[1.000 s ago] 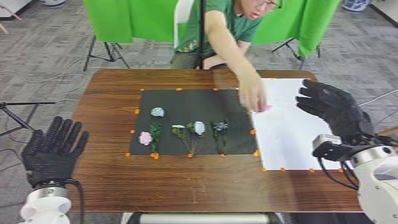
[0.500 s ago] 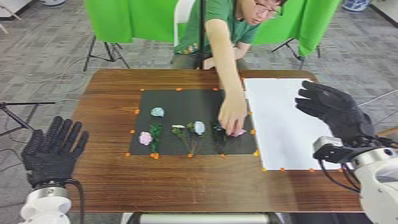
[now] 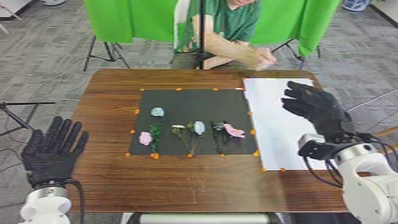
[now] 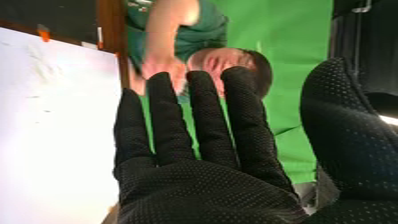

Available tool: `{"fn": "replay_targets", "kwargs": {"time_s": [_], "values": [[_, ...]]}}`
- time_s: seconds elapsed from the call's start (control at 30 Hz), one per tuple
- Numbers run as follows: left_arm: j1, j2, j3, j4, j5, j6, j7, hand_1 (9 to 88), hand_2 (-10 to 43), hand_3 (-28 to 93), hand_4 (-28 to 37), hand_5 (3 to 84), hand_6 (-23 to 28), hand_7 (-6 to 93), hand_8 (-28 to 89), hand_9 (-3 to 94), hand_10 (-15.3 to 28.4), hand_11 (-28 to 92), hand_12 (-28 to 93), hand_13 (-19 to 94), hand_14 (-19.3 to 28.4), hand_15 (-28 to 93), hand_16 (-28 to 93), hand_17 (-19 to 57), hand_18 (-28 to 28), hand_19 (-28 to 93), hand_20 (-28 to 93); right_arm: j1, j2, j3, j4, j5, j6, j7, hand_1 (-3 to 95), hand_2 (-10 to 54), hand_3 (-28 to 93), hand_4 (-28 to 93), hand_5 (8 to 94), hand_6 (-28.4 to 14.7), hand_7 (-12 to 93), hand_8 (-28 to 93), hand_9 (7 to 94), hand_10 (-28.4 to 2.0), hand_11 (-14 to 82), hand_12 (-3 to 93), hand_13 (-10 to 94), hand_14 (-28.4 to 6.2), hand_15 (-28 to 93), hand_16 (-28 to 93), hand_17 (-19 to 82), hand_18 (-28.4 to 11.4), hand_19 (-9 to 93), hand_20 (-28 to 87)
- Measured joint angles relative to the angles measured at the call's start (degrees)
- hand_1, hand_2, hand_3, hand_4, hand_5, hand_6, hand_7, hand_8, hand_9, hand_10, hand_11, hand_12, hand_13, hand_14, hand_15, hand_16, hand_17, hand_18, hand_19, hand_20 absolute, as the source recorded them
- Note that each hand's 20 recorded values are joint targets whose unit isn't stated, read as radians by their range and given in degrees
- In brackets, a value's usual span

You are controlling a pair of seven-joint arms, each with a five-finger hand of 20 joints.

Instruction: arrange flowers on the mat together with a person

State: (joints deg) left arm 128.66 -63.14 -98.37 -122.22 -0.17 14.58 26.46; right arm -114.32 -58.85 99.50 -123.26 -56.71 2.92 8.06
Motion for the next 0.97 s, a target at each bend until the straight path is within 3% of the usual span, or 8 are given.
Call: {"fn": "replay_targets", "kwargs": {"time_s": [0.97], "values": [[0.09,0.04,-0.10,-0.02,-0.23,-0.65,0.12,26.4,13.2,78,-28.3,49.8,8.4,15.5,-11,44.1,13.4,21,8,34,15.1,31,-7,-6.7,16.1,40,12,0.27,0.25,0.19,0.29,0.16,-2.33,0.93,28.2,1.8,79,-27,45.0,-2.6,16,-12,44.7,-12.7,6.2,13.3,36,-15.6,10,20,8,-18.4,31,11]]}}
